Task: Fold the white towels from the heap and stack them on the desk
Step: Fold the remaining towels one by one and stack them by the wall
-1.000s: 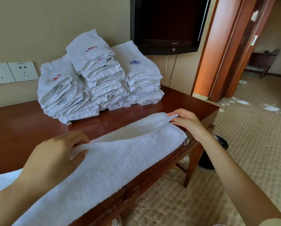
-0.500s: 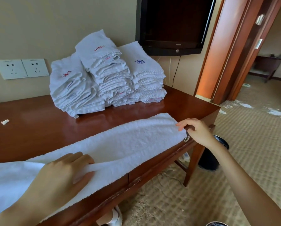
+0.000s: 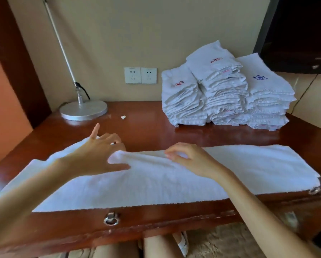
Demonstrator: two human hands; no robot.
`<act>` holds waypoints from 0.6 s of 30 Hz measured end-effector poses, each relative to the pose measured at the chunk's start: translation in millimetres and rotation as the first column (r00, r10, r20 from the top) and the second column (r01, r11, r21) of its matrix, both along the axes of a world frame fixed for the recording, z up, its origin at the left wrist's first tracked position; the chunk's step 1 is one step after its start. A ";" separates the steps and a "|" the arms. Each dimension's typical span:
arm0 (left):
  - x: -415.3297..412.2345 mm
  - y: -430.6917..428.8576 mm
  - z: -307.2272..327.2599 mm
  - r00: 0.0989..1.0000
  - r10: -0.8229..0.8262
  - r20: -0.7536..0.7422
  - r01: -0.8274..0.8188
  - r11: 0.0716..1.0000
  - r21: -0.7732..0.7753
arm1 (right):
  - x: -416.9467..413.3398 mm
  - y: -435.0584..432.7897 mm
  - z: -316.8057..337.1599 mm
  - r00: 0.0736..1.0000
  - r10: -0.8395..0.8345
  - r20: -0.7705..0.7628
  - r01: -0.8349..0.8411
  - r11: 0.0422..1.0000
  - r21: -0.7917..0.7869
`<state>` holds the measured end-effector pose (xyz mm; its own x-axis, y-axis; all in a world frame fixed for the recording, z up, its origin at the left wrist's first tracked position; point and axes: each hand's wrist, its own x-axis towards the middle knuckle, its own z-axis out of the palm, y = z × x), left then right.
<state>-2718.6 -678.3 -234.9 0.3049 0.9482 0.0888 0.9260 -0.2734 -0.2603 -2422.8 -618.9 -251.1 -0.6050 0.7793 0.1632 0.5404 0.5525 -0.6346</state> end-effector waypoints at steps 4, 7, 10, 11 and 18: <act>-37.7 3.6 -5.8 0.924 0.142 0.354 -0.108 0.988 -0.114 | -81.7 -15.6 -2.2 0.978 0.051 0.203 -0.078 0.989 0.126; -61.0 14.6 -21.4 0.812 0.370 0.452 -0.315 0.929 -0.194 | -124.4 -14.7 3.3 0.974 -0.034 0.222 0.008 0.993 0.116; -71.6 17.0 -36.4 0.756 0.461 0.464 -0.400 0.887 -0.230 | -156.8 -7.6 7.6 0.981 -0.066 0.183 0.064 0.998 0.017; -71.8 17.3 -37.9 0.732 0.464 0.499 -0.409 0.885 -0.224 | -165.6 -5.0 7.1 0.982 -0.073 0.175 0.076 0.997 -0.010; -80.5 33.1 -22.6 0.533 0.519 0.668 -0.514 0.826 -0.232 | -189.4 -1.0 -1.2 0.993 -0.120 -0.003 0.120 0.993 -0.006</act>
